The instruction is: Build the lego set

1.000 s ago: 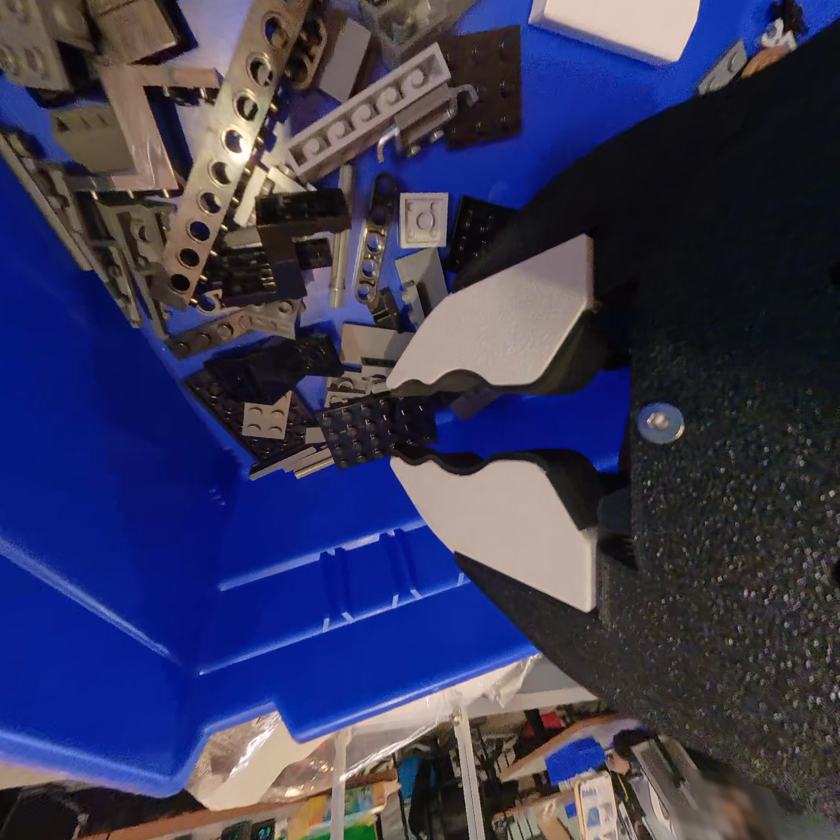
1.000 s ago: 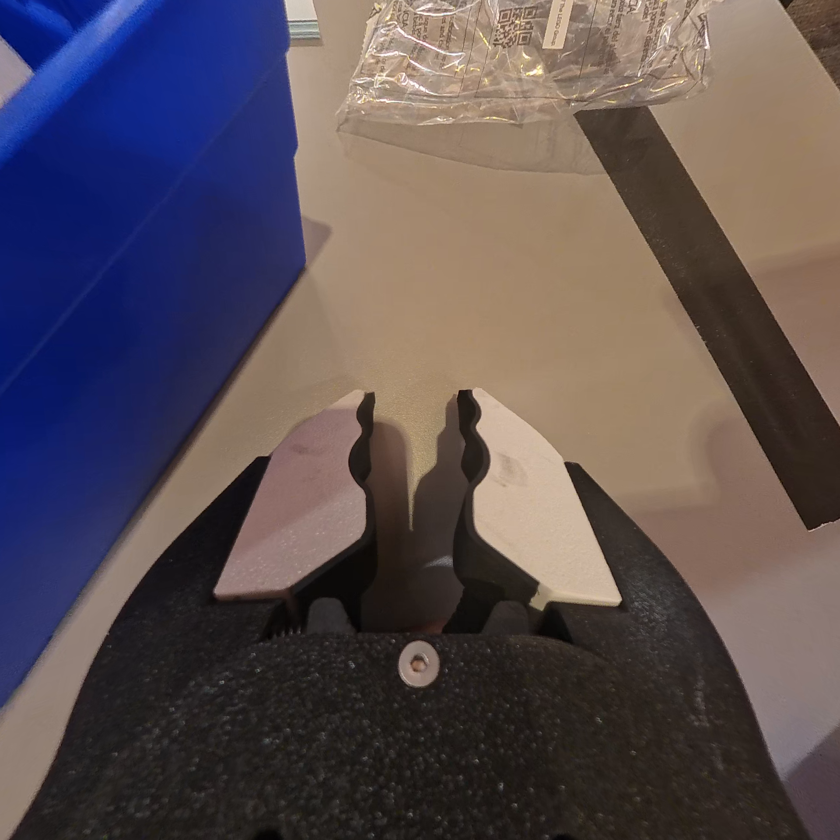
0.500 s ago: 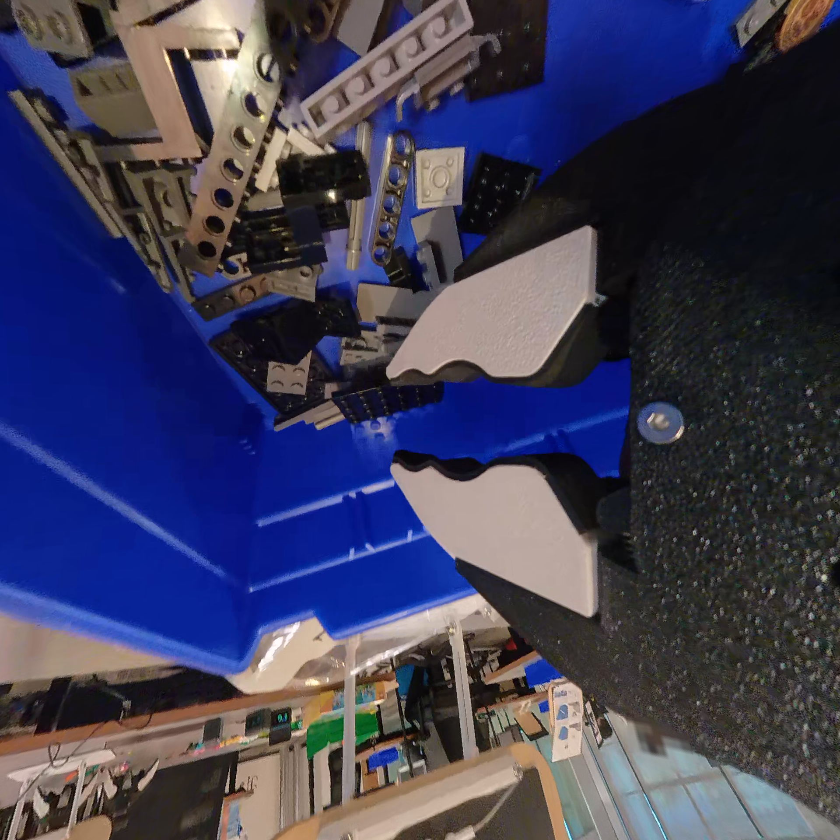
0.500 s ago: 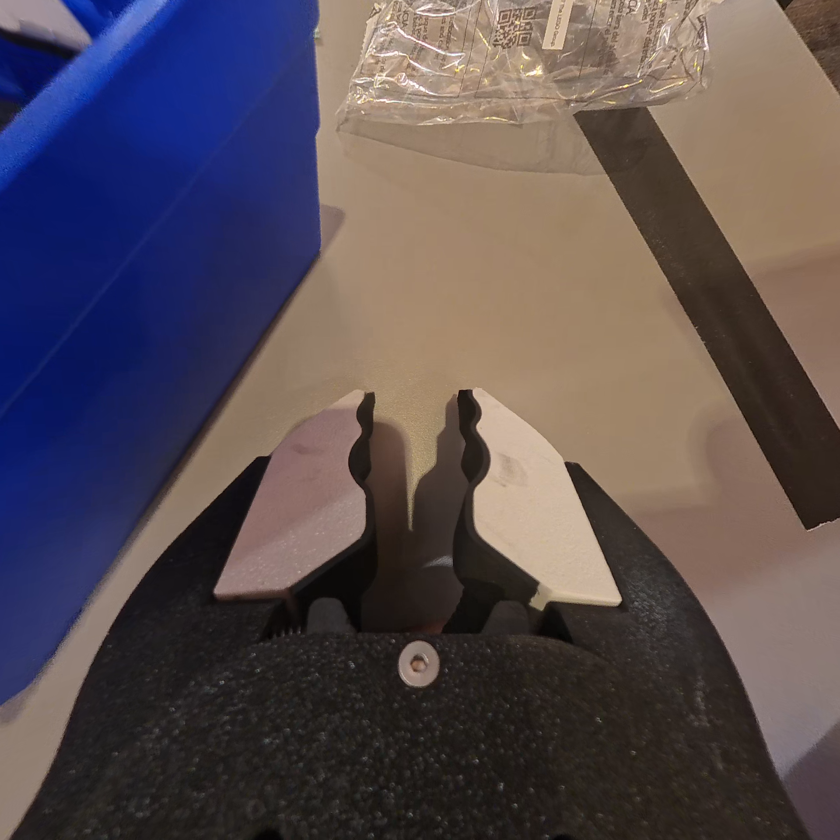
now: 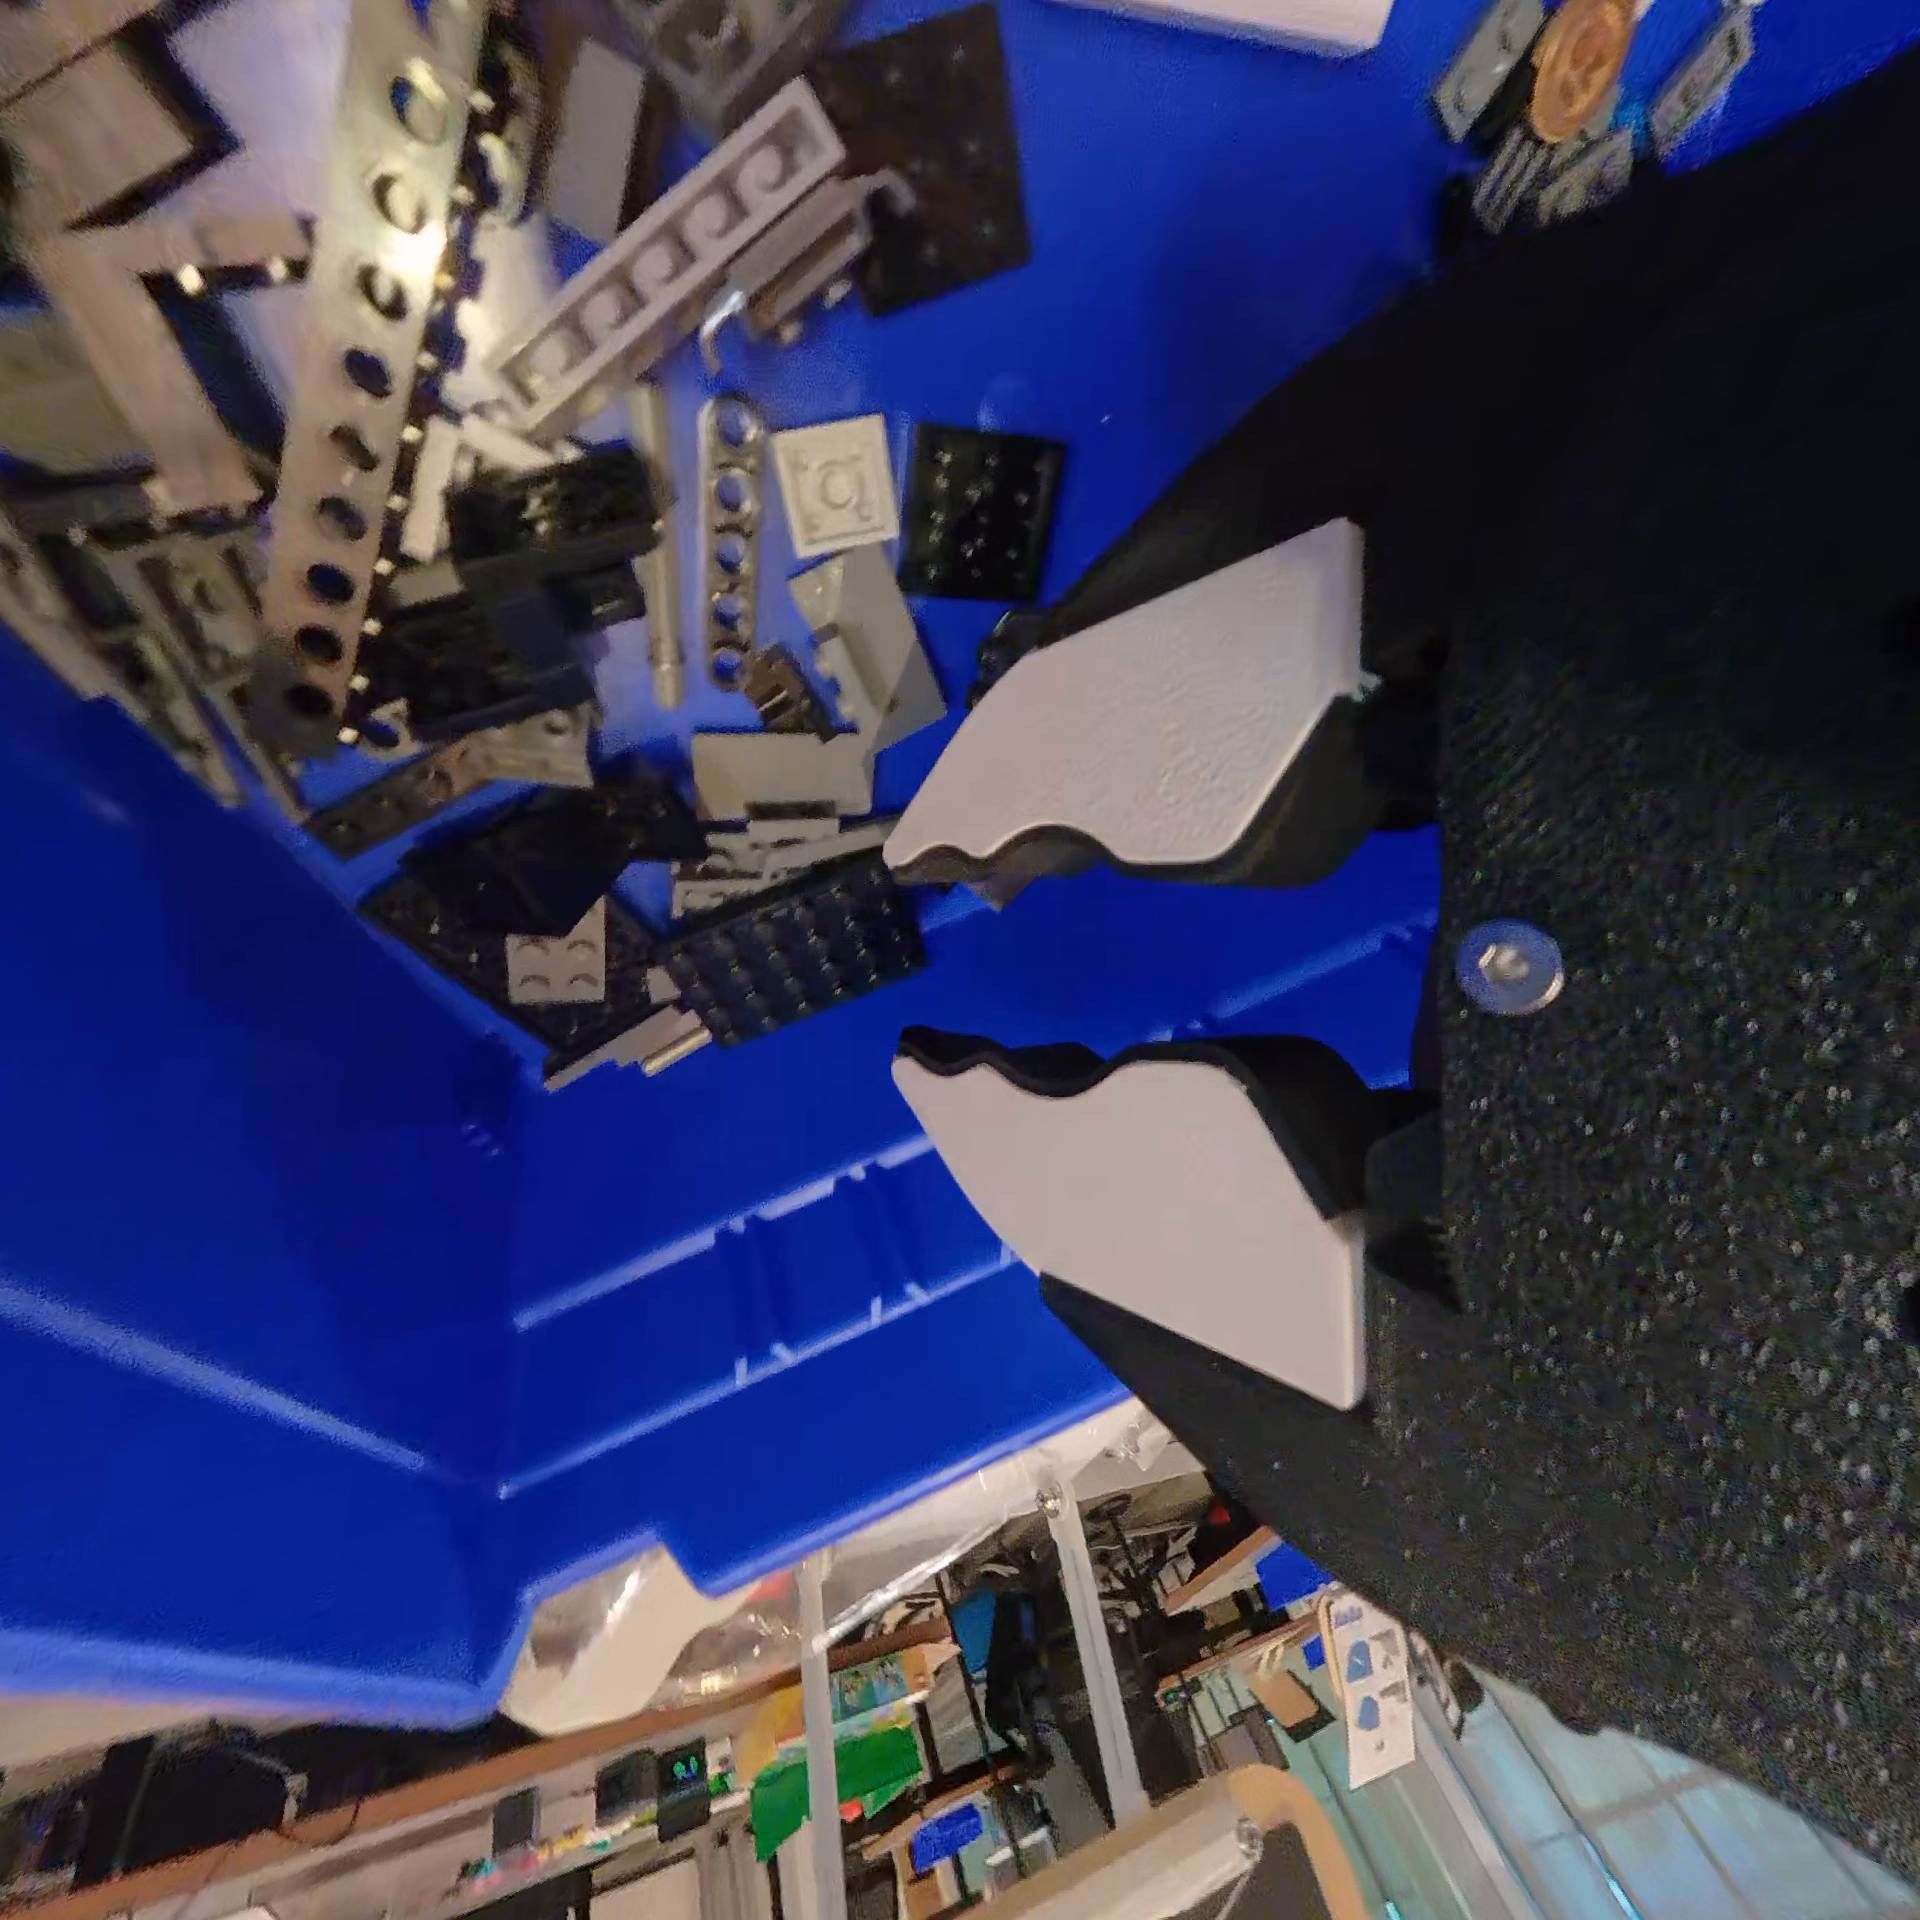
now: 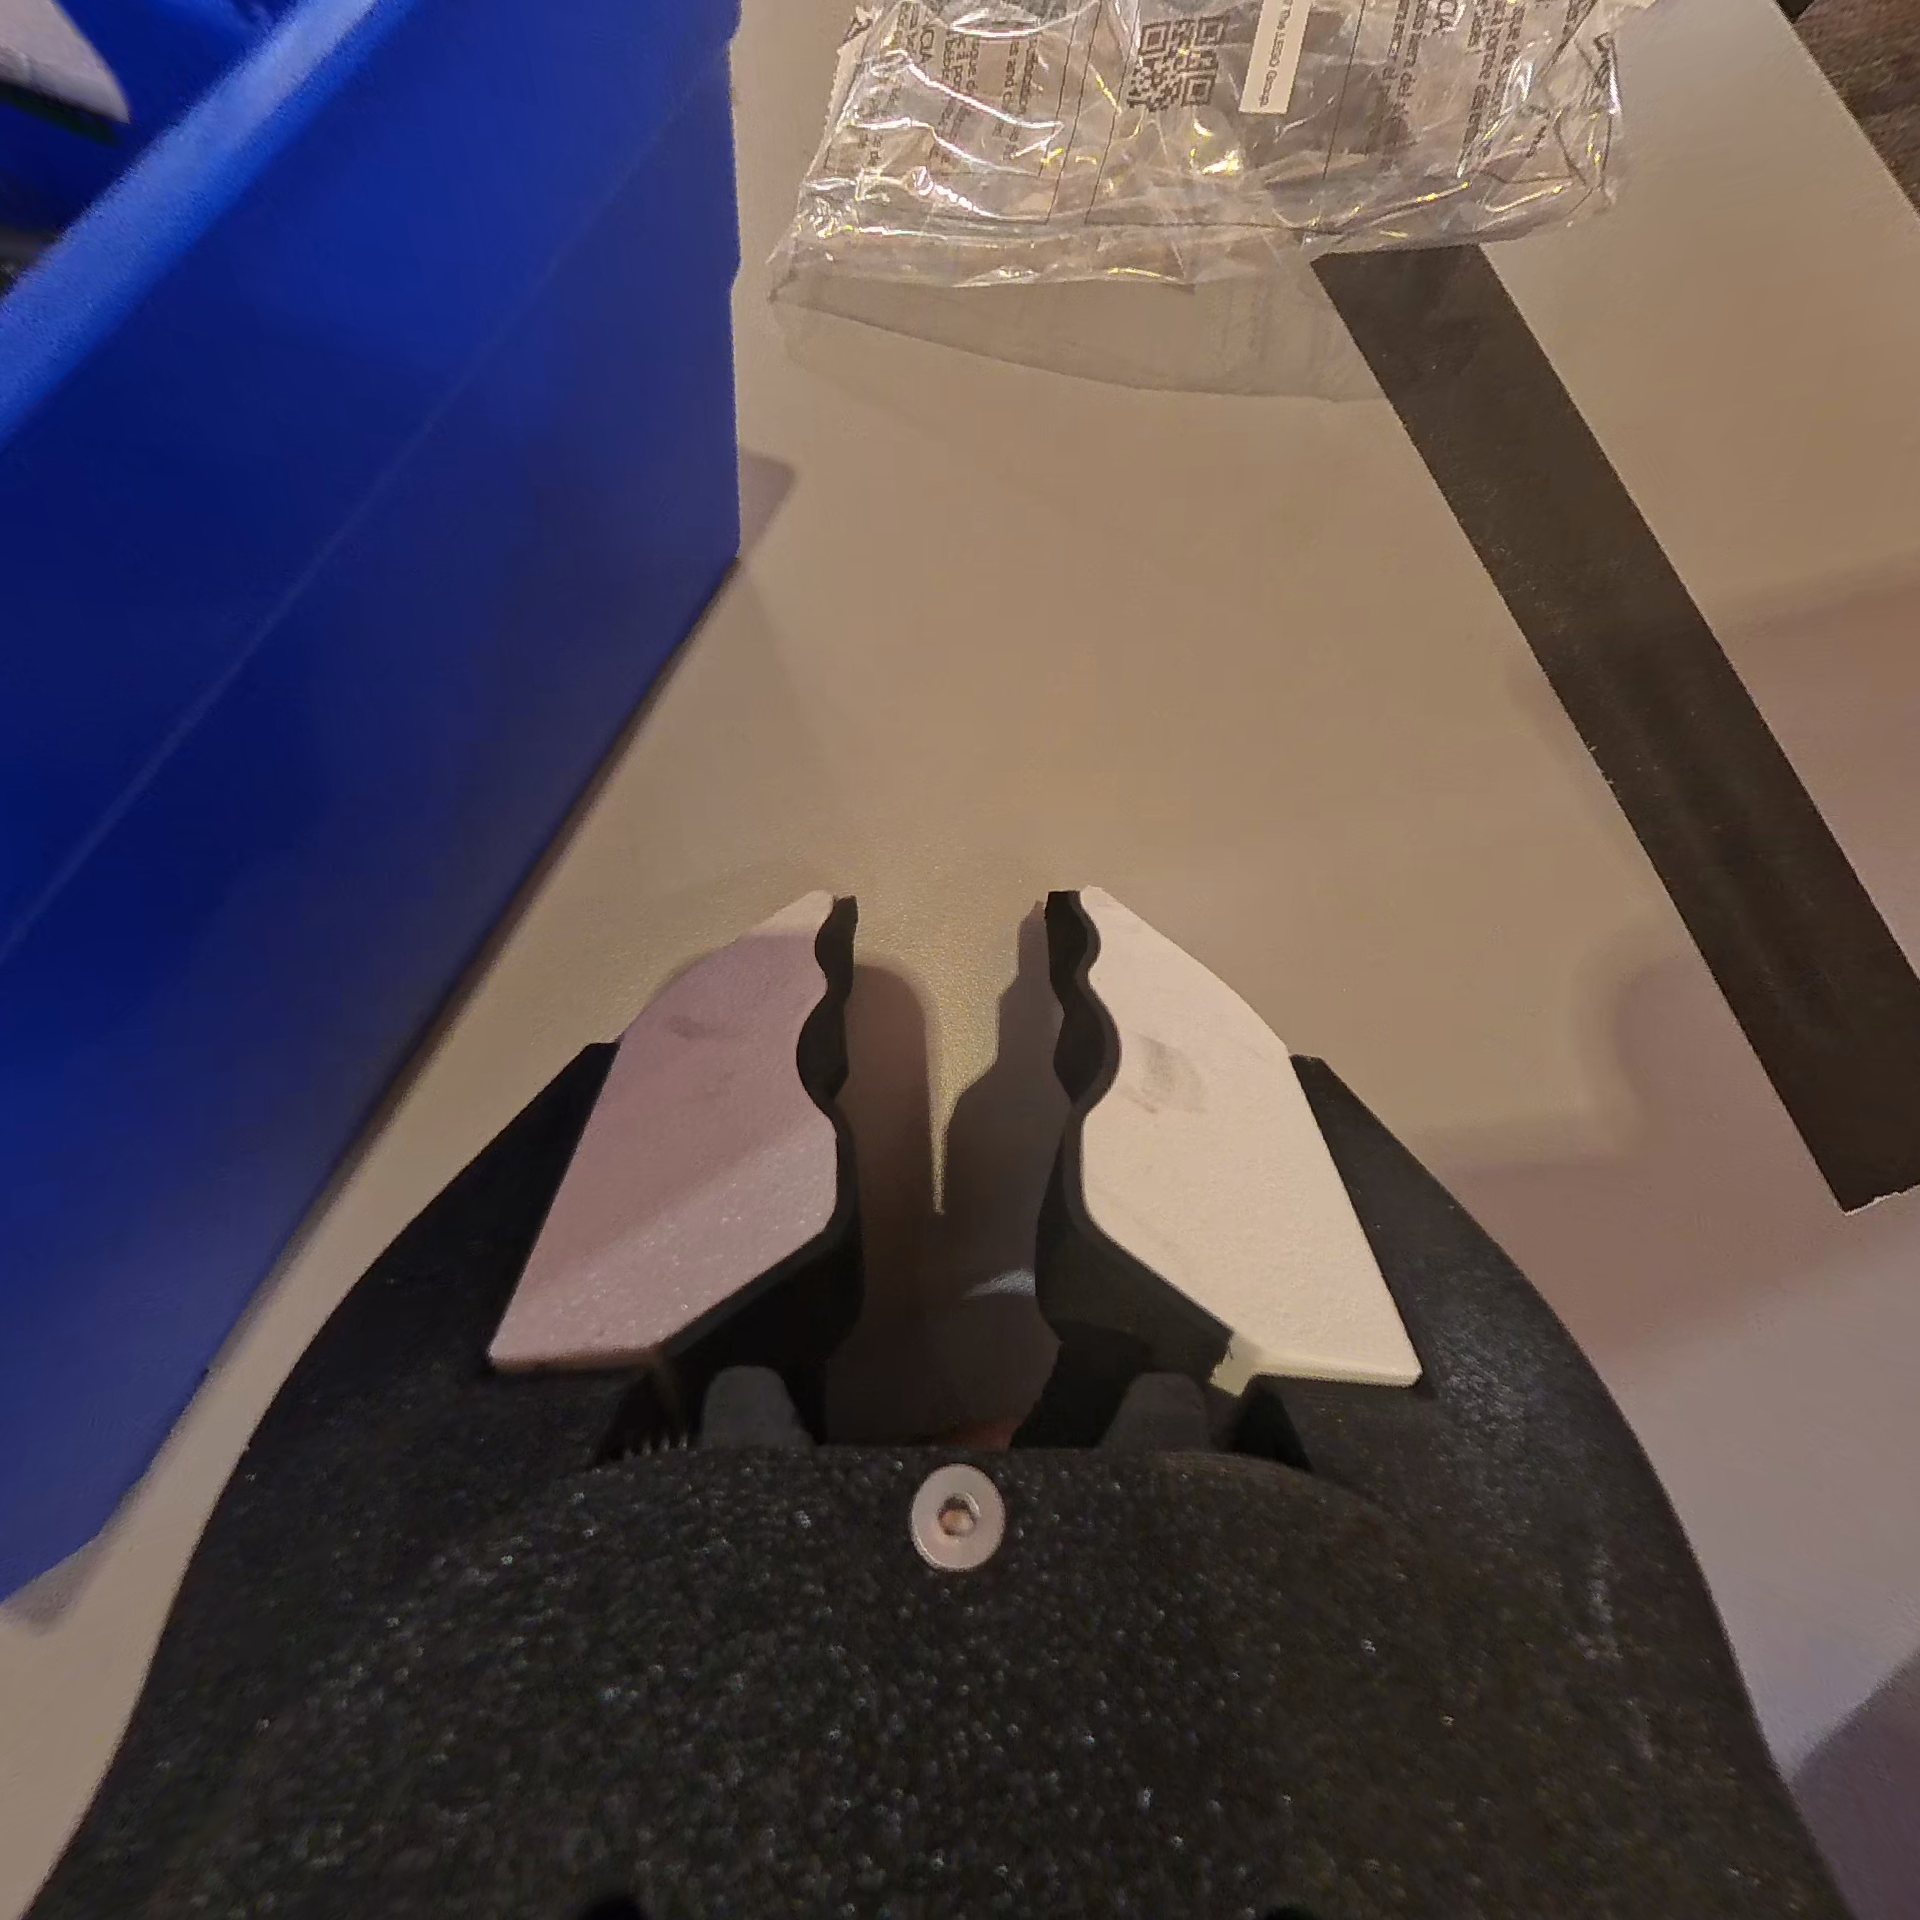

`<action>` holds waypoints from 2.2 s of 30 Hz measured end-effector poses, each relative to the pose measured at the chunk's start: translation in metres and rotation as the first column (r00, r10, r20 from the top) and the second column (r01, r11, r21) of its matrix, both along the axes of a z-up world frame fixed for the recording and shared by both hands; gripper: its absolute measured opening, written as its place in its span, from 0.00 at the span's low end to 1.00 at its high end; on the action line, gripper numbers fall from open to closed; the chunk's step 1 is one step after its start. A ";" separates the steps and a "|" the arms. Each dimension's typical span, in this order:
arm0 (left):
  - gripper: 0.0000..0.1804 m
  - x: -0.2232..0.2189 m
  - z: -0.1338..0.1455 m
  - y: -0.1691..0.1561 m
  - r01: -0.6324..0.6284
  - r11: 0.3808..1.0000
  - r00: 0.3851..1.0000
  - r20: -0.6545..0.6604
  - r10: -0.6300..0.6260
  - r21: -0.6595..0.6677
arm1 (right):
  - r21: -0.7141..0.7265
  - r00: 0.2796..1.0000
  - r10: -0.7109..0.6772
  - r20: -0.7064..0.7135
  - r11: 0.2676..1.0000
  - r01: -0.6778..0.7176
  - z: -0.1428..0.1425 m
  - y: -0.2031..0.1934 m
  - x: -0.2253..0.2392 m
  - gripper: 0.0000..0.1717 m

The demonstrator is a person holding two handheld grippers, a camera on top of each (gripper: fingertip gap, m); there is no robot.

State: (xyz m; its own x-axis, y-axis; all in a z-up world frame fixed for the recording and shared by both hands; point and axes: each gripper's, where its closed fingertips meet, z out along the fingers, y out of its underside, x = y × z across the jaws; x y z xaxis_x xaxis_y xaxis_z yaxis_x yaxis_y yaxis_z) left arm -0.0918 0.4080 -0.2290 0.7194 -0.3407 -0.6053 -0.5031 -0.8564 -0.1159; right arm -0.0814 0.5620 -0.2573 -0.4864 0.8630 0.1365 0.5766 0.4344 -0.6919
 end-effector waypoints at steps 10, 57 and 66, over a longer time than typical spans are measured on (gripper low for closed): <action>0.11 -0.003 -0.015 0.001 0.103 0.990 0.991 -0.081 -0.110 -0.093 | 0.001 1.000 -0.001 -0.001 1.000 0.001 0.000 0.000 0.000 0.21; 0.17 -0.008 0.127 -0.128 -0.202 0.522 0.794 0.450 -0.408 0.829 | -0.311 0.981 -0.189 -0.043 0.936 0.167 0.027 0.030 -0.003 0.24; 0.19 -0.041 0.107 -0.161 -0.352 0.492 0.691 0.576 -0.437 0.796 | -0.237 0.966 -0.257 0.014 0.938 0.253 0.014 0.037 -0.008 0.24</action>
State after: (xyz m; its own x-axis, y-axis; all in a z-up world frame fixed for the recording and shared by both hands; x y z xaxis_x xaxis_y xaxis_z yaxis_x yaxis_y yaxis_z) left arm -0.1330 0.2475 -0.1224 0.9992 -0.0267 0.0299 0.0266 -0.1145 -0.9931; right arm -0.0889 0.5991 -0.2432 -0.2456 0.9662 -0.0784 0.6342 0.0990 -0.7668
